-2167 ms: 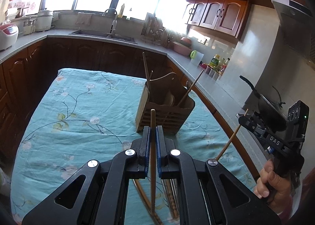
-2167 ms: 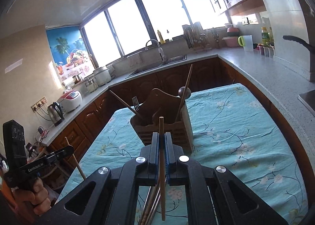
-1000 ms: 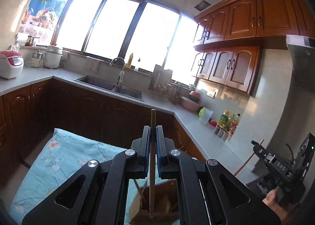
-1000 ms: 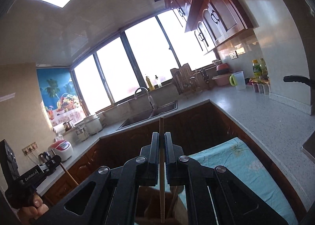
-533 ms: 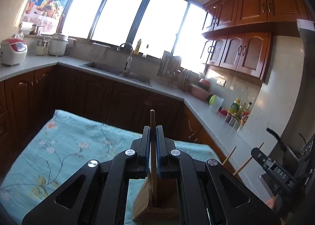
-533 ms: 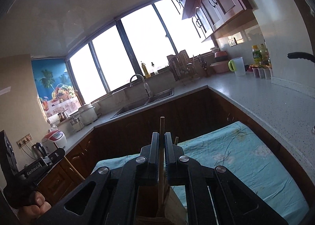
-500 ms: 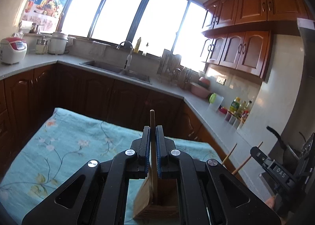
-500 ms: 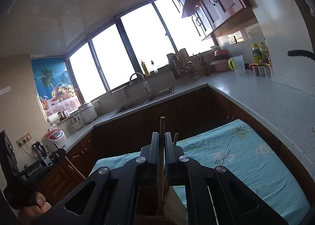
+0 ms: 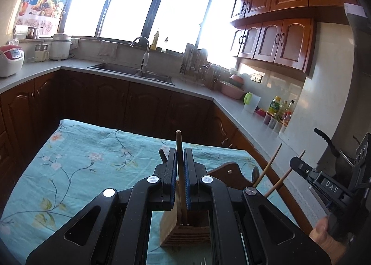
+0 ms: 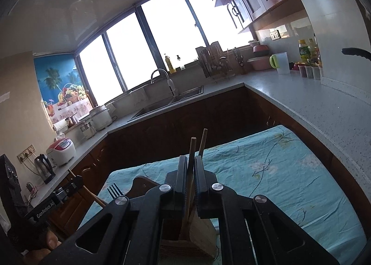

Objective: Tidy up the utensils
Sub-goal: 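Open the left tool over the holder while the right tool releases its chopstick, then move both open tools back over the remaining chopsticks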

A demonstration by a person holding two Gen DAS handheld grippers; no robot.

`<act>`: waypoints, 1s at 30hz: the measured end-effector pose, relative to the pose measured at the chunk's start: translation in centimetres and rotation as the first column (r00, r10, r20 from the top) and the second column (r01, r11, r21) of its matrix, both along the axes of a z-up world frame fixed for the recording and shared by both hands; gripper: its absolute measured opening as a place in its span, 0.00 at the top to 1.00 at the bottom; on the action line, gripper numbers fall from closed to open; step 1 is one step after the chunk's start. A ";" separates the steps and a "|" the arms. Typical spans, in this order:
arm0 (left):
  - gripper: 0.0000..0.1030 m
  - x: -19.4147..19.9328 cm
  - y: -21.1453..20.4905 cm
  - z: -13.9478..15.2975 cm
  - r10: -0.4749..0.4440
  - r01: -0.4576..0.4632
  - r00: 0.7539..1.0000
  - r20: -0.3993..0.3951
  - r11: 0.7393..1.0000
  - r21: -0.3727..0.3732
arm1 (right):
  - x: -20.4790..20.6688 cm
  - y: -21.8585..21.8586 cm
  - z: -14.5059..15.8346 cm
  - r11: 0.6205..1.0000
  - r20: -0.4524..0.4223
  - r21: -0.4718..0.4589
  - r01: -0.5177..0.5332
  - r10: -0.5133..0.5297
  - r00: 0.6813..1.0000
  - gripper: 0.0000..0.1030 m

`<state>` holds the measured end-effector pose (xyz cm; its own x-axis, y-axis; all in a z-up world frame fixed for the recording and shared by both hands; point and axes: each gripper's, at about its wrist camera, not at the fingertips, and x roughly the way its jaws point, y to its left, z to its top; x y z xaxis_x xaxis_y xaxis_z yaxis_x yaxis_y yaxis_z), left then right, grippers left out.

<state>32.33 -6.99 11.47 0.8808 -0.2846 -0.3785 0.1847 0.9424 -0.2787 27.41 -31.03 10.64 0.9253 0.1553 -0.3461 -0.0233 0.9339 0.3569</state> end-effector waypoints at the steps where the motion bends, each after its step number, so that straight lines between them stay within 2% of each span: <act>1: 0.95 0.0 0.0 0.0 -0.002 0.002 1.000 -0.001 1.000 0.004 | 0.0 0.0 0.0 1.000 -0.002 0.004 0.000 0.000 1.000 0.95; 8: 0.95 0.2 0.3 0.3 -0.020 0.019 0.999 -0.030 1.000 -0.010 | 0.2 -0.1 0.0 1.000 -0.016 0.014 0.005 -0.005 1.000 0.90; 10: 0.89 -0.1 0.5 0.5 -0.023 0.022 0.999 -0.032 1.000 -0.018 | 0.1 -0.2 0.0 1.000 -0.020 0.025 0.008 -0.008 1.000 0.85; 11: 0.88 -0.3 0.6 0.7 -0.029 0.029 0.999 -0.031 0.999 -0.024 | 0.0 -0.4 0.0 0.999 -0.022 0.034 0.010 -0.009 1.000 0.68; 12: 0.83 -0.4 0.6 0.9 -0.033 0.033 0.999 -0.029 0.999 -0.028 | -0.2 -0.5 -0.1 0.999 -0.018 0.046 0.010 -0.009 1.000 0.43; 14: 0.71 -1.0 0.6 1.3 -0.043 0.043 0.999 -0.017 0.999 -0.031 | -0.9 -0.8 0.1 0.998 0.006 0.065 0.014 -0.015 1.000 0.27; 16: 0.40 -1.9 0.9 1.7 -0.025 0.025 1.000 0.006 0.999 -0.028 | -1.8 -1.1 0.3 0.997 0.025 0.073 0.023 -0.025 0.999 0.27; 18: 0.39 -2.8 1.4 2.0 -0.019 0.021 0.999 0.027 0.999 -0.042 | -2.6 -1.4 0.4 0.996 0.033 0.087 0.023 -0.026 0.999 0.22; 21: 0.38 -3.9 2.2 2.2 -0.009 0.010 1.000 0.027 0.999 -0.043 | -4.1 -1.8 0.2 0.995 0.044 0.091 0.036 -0.041 0.998 0.19; 24: 0.34 -5.3 3.2 1.8 0.012 -0.012 1.000 0.019 0.999 -0.042 | -5.9 -2.2 -0.5 0.993 0.035 0.110 0.048 -0.052 0.998 0.18; 30: 0.32 -8.4 4.7 -0.8 0.046 -0.046 0.998 -0.033 0.999 -0.024 | -8.9 -2.4 -2.6 0.991 -0.011 0.124 0.044 -0.043 0.999 0.18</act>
